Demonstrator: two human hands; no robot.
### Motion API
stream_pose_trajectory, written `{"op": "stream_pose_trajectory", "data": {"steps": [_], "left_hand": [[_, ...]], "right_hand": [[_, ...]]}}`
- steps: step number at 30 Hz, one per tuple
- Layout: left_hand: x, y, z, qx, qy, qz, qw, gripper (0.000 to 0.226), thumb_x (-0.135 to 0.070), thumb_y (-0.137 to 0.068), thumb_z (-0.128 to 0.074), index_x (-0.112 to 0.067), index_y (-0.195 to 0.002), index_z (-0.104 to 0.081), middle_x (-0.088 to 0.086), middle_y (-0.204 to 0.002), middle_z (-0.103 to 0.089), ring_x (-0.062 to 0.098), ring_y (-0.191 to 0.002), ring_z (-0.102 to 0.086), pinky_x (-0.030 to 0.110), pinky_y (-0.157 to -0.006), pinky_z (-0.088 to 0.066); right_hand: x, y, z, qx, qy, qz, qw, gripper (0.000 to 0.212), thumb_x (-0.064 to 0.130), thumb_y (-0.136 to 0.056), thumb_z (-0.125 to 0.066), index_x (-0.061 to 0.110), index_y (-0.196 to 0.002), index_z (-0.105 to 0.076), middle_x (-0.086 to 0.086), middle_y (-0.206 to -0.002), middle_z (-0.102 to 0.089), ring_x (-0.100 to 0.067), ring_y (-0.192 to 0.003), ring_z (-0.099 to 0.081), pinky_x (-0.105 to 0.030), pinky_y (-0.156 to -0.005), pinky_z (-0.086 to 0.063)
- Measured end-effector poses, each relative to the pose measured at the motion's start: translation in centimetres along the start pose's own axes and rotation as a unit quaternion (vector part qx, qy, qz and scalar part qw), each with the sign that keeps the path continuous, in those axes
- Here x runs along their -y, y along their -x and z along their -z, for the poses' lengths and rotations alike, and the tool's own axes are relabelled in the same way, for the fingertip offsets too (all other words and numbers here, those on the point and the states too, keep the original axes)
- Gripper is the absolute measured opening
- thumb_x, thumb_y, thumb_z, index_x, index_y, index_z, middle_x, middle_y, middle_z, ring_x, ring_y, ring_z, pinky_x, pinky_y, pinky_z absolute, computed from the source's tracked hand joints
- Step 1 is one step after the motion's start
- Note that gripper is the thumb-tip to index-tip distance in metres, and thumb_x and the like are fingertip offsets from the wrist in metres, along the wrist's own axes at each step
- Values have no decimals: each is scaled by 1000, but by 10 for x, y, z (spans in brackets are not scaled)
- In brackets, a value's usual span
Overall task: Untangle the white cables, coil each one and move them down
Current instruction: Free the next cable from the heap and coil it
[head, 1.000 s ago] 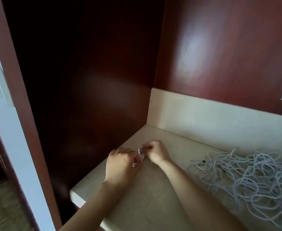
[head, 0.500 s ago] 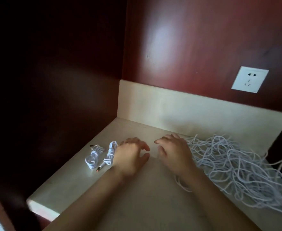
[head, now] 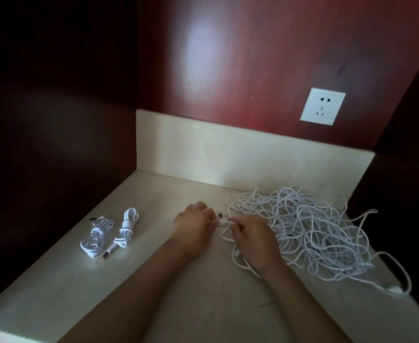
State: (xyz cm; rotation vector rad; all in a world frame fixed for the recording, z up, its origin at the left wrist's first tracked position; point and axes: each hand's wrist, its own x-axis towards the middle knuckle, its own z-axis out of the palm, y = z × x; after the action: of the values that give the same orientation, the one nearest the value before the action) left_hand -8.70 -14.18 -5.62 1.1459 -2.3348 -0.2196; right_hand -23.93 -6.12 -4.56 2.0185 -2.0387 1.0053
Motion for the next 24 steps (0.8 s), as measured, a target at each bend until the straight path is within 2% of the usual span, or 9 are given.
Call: {"op": "stream_pose_trajectory", "data": {"steps": [3,6,9,11,13,16,18,20,24], "left_hand": [[6,3,5,-85,175,9,981,19,-43,-90,-60,-26,-83,-64,-7,-95,-61,10,-92,-59,28,-81,-46],[7,4,23,-133,411,68,899,33,-28,-87,-70,-24,-59,-54,-1,-78,-67,9,-79,-63,24,-74,-45],[6,5,46,-120,527,113,834,49,-13,-93,-62,-21,-47,-49,10,-83,-75,10,-85,-70,14,-67,-44],[5,6,53,-84,604,127,782,53,-14,-97,-54,-18,-44,-48,18,-95,-74,16,-97,-71,17,-84,-49],[7,5,57,-58,678,134,721,50,-14,-96,-52,-10,-47,-44,25,-103,-71,21,-105,-69,29,-100,-46],[11,1,60,-18,755,146,639,40,-24,-83,-58,-8,-46,-56,26,-111,-69,27,-112,-66,34,-106,-44],[12,0,62,28,766,141,627,36,-28,-82,-55,-11,-53,-67,22,-115,-69,26,-114,-65,30,-103,-47],[11,0,63,51,761,134,633,37,-33,-84,-50,-10,-73,-77,16,-115,-70,21,-113,-65,26,-99,-49],[6,0,63,2,788,120,604,45,-40,-86,-44,-11,-112,-66,11,-117,-70,20,-109,-67,34,-102,-46]], "right_hand": [[2,-4,-1,-11,-56,-33,998,17,28,-94,-58,26,-91,-75,7,-77,-68,-9,-76,-61,-34,-72,-51],[12,-10,-1,-37,-133,-73,988,25,47,-90,-57,30,-98,-73,11,-79,-71,-10,-78,-66,-39,-75,-53],[28,-18,-3,-39,-174,-67,982,16,38,-92,-61,30,-97,-74,12,-73,-71,-2,-71,-65,-35,-74,-53],[39,-22,-6,-44,-182,-55,981,16,25,-95,-59,28,-95,-74,13,-69,-68,1,-66,-61,-29,-67,-48],[47,-23,-15,-56,-207,-54,975,19,23,-97,-54,27,-94,-72,15,-68,-66,-2,-66,-59,-26,-65,-44],[51,-21,-32,-57,-238,-58,968,19,20,-98,-54,23,-97,-72,18,-66,-61,-2,-65,-59,-24,-64,-43],[52,-19,-38,-41,-249,-52,966,18,22,-98,-55,22,-100,-73,20,-64,-60,-2,-61,-58,-28,-64,-46],[52,-19,-41,-33,-265,-57,962,18,29,-95,-55,26,-99,-73,17,-62,-59,-4,-59,-57,-35,-64,-51],[49,-16,-41,-29,-208,-85,974,15,21,-82,-67,34,-89,-71,19,-61,-55,-4,-57,-51,-30,-62,-46]]}}
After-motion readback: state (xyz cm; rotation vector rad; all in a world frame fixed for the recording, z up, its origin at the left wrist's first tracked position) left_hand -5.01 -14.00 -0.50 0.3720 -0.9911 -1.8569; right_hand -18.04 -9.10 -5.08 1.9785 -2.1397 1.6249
